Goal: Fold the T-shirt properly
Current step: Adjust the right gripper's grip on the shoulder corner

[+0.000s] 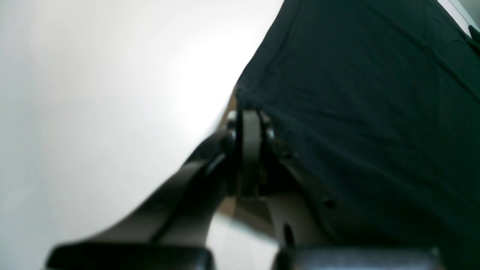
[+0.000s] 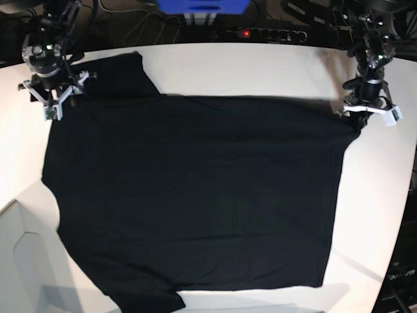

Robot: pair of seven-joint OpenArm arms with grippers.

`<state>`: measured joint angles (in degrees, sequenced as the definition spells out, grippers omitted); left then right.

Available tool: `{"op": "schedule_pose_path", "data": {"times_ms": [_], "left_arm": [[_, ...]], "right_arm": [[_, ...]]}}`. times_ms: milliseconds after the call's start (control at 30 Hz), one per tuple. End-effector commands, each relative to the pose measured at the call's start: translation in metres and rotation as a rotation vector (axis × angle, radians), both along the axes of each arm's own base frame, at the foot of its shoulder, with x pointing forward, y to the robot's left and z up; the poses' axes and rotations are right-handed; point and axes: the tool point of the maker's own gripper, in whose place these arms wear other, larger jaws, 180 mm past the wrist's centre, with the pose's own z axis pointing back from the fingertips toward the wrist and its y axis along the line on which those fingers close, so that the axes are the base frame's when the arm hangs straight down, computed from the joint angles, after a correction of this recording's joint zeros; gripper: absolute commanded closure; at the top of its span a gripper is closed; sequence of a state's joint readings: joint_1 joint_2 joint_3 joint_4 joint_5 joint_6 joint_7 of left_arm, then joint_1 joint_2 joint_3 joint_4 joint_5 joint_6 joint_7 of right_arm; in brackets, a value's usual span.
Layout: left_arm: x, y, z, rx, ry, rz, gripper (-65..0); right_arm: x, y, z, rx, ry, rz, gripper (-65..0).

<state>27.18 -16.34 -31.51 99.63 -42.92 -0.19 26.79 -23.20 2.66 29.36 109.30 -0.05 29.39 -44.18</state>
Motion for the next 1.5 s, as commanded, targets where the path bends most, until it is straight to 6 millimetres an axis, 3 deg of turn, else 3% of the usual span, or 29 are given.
{"op": "schedule_pose_path", "data": {"times_ms": [0,233,400,500,700,733,833,1000,1133,1267,1400,1467], "left_arm": [[0.005,0.006,0.013,0.030,-0.040,-0.001,0.0],[0.005,0.006,0.013,0.030,-0.040,-0.001,0.0],[0.005,0.006,0.013,0.032,-0.040,-0.001,0.0],[0.005,0.006,0.013,0.032,-0.040,-0.001,0.0],[0.005,0.006,0.014,0.032,-0.041,-0.002,0.0],[0.005,0.006,0.014,0.032,-0.041,-0.002,0.0],[0.006,0.006,0.015,0.034,-0.044,-0.002,0.0],[0.007,0.005,0.017,0.035,-0.049,-0.005,0.0],[0.007,0.005,0.018,0.036,-0.051,-0.005,0.0],[0.007,0.005,0.018,0.034,-0.053,-0.005,0.0],[0.007,0.005,0.017,0.034,-0.050,-0.004,0.0],[0.006,0.005,0.017,0.034,-0.049,-0.004,0.0]], "right_arm": [[-0.001,-0.004,0.002,-0.009,-0.003,0.014,-36.5],[-0.011,-0.002,-0.011,0.010,0.038,0.015,-36.5],[-0.023,0.003,-0.036,0.061,0.104,0.022,-34.6],[-0.028,0.015,-0.044,0.090,0.141,0.101,-27.3],[-0.032,0.019,-0.045,0.097,0.150,0.123,-1.6],[-0.032,0.019,-0.045,0.097,0.150,0.123,0.0],[-0.031,0.007,-0.036,0.070,0.128,0.094,0.0],[-0.014,-0.008,0.008,-0.014,0.006,0.061,0.0],[-0.002,-0.007,0.032,-0.056,-0.056,0.080,0.0],[0.006,-0.009,0.036,-0.061,-0.076,0.076,0.0],[-0.006,-0.009,0.029,-0.059,-0.035,0.075,0.0],[-0.012,-0.010,0.025,-0.059,-0.002,0.066,-5.8]]}}
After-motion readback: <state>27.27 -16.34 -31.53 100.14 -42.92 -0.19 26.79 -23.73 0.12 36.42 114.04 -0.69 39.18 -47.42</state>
